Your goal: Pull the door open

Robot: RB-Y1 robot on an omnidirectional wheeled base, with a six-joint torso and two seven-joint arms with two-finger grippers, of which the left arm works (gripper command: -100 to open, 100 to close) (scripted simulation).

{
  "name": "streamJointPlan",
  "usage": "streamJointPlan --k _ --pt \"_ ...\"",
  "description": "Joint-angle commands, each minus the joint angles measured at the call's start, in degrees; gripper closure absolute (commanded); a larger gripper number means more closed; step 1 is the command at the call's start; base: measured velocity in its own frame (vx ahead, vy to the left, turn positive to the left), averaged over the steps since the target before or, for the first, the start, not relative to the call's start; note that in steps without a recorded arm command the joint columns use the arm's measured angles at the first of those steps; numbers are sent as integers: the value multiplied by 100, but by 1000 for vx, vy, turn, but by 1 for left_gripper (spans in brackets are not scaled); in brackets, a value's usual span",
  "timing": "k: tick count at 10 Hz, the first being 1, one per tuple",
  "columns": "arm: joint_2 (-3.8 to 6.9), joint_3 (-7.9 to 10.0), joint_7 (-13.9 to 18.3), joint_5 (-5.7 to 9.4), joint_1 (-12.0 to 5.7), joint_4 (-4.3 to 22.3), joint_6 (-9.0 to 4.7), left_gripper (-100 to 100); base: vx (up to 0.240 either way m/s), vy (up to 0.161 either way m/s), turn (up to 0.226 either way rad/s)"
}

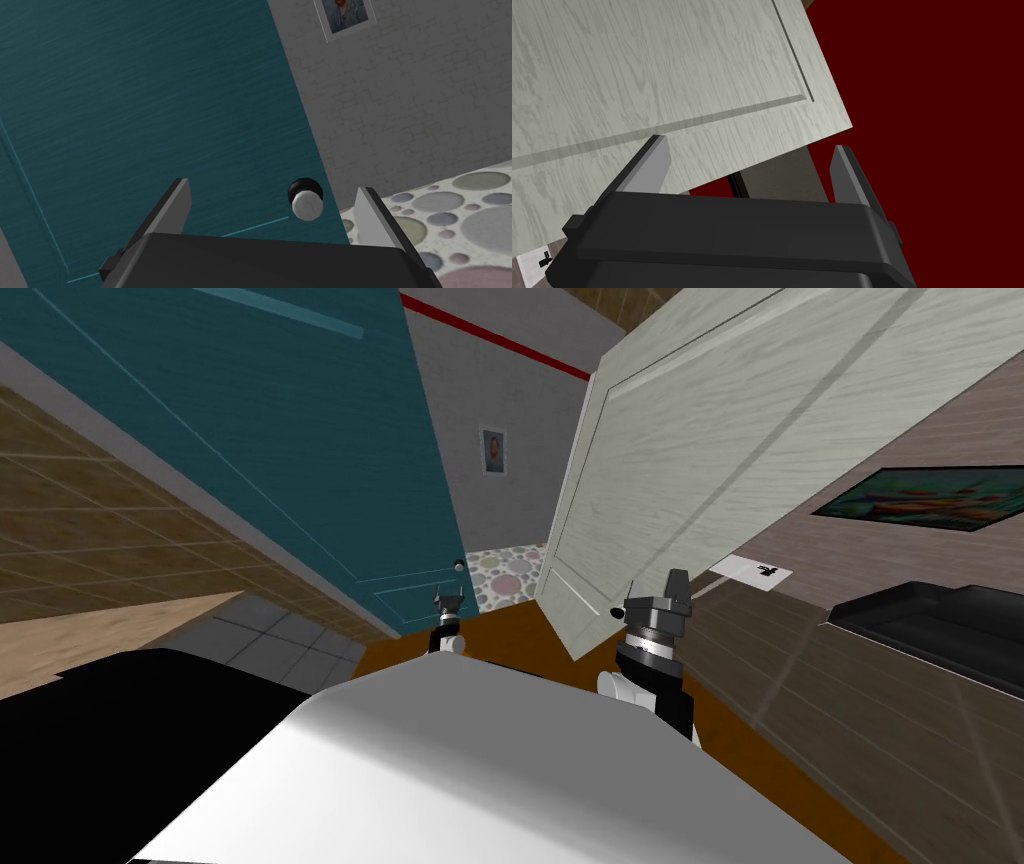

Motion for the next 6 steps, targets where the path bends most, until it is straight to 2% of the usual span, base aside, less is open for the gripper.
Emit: streamJointPlan --k 1,4,5,6 --pt "36 -24 220 188 -62 282 -105 -100 84 53 -128" --pt "93 -47 546 527 -170 709 -219 -100 81 56 -113" --pt "93 -47 546 527 -170 709 -219 -100 55 35 -36" --pt "112 -55 654 639 -206 851 -257 -100 50 24 -65"
